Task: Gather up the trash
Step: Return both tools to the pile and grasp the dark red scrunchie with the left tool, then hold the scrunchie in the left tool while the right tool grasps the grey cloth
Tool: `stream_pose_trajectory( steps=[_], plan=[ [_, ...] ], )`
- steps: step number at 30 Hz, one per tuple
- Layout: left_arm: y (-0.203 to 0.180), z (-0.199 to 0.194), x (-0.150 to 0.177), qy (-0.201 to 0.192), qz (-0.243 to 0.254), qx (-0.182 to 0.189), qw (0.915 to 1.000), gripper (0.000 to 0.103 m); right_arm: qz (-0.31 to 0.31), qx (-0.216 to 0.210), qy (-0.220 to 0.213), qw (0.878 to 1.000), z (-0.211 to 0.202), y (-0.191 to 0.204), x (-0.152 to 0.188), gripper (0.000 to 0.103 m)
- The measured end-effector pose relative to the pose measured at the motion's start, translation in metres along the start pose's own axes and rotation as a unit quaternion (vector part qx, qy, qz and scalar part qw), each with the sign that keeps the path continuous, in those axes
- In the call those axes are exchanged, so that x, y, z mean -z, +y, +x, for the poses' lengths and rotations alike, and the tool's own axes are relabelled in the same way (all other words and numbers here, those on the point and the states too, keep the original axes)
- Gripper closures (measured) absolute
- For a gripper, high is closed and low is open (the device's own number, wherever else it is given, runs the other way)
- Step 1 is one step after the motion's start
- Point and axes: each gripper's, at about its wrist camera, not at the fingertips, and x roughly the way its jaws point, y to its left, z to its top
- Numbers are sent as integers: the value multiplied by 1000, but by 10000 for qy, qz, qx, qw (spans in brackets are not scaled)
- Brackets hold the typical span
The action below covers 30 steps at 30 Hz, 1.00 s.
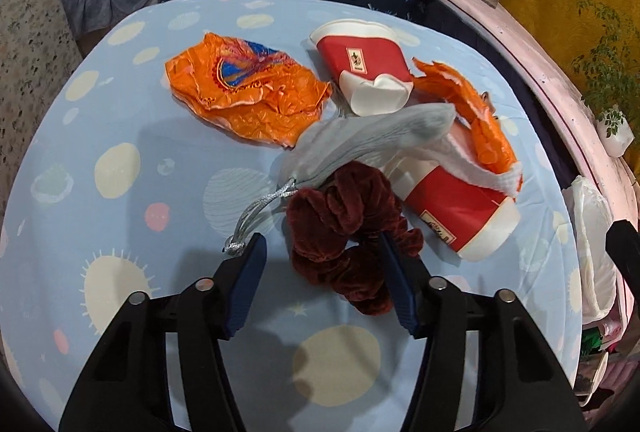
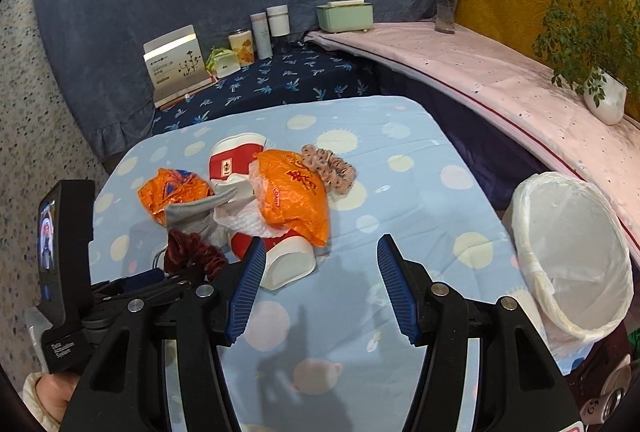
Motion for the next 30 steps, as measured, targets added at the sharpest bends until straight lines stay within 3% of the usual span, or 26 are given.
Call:
stream_pose_trajectory(
  steps=[1,3,6,15,23,30],
  plan=[
    [0,2,0,36,3,36,10000,64,-19,-13,29,10000,2,2,0,47],
    [1,6,1,107,-3,135,9999,76,-69,-39,68,9999,5,7,1,47],
    [1,1,2,52,70,211,9997,85,-161,-96,93,9998,7,16,1,47],
    [15,-39,2,-267,6,362,9990,87,-307,-378,103,9988,13,46,-7,46],
    [52,-72,-16,-681,-244,141,9973,87,-495,-646,197,9965,26,81,-11,48],
    [76,-76,-31,-810,-352,-25,9961,87,-479,-825,347,9948,49,102,-15,53]
  ],
)
